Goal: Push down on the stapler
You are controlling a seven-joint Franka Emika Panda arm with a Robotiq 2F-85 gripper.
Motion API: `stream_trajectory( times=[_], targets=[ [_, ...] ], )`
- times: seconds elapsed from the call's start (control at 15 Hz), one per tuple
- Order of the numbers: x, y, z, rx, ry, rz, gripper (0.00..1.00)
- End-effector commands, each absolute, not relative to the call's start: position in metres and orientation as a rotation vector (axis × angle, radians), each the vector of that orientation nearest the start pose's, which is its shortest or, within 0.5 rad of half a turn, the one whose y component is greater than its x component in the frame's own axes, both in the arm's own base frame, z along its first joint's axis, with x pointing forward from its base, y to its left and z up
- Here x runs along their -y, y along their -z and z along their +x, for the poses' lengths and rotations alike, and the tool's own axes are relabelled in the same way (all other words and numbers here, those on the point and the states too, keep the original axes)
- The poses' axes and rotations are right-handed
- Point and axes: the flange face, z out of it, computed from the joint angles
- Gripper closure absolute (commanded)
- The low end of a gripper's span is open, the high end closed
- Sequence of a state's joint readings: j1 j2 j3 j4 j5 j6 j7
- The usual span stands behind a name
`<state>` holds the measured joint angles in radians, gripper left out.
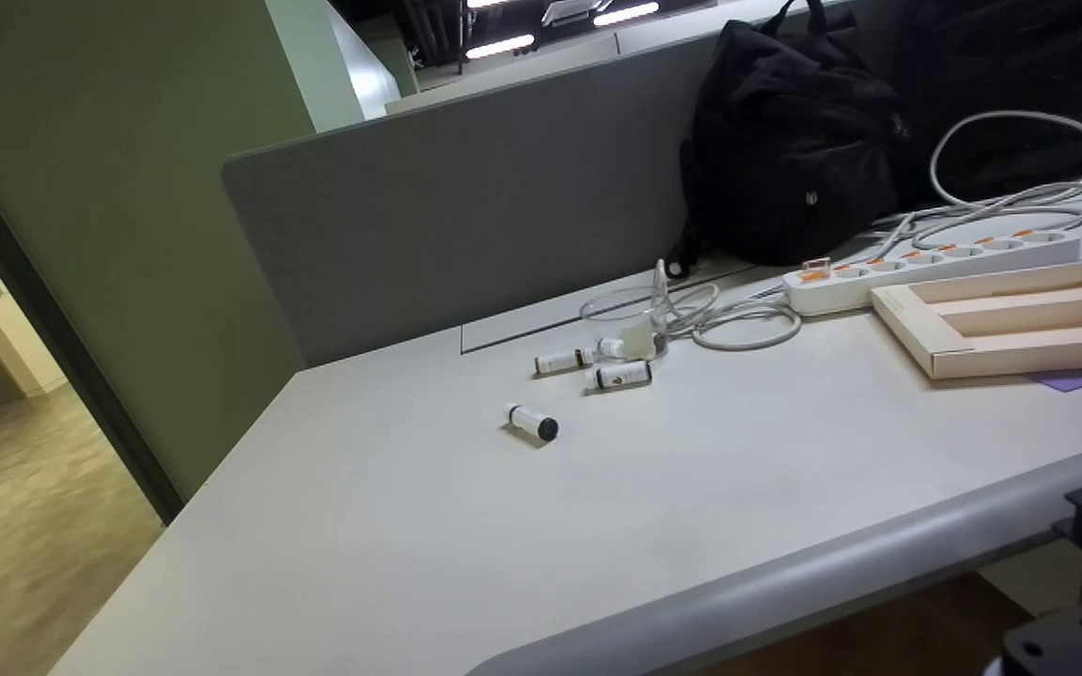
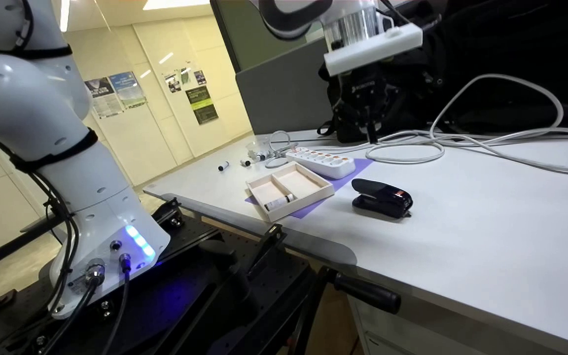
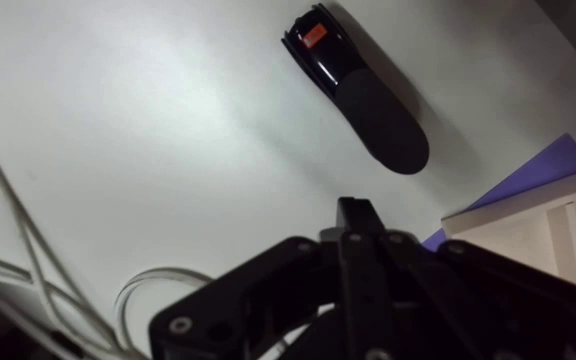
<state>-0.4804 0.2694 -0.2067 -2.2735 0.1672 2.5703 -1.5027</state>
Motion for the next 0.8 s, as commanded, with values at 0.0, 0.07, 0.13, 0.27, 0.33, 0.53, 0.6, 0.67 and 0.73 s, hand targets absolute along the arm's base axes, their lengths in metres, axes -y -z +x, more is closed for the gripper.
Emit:
stream_trajectory(
  times=[0.0, 0.07, 0.13, 0.27, 0.33, 0.53, 0.6, 0.67, 0.73],
  targets=[
    [0.325, -0.317, 0.409, 1.018, 0.029, -3.088, 0.75],
    [0.323, -0.334, 0.408, 1.014, -0.012, -3.127, 0.73],
    [0.318, -0.352, 0.404, 1.009, -0.057, -3.159, 0.67],
    [0.308, -0.384, 0.398, 0.98, -0.131, -3.226, 0.54],
    [0.303, -0.399, 0.394, 0.966, -0.153, -3.241, 0.46],
    [0.289, -0.435, 0.383, 0.914, -0.148, -3.248, 0.27],
    [0.3, -0.419, 0.394, 0.977, -0.157, -3.22, 0.45],
    [0.296, -0.429, 0.39, 0.97, -0.148, -3.222, 0.37],
    [0.293, -0.436, 0.387, 0.965, -0.138, -3.225, 0.31]
  ],
)
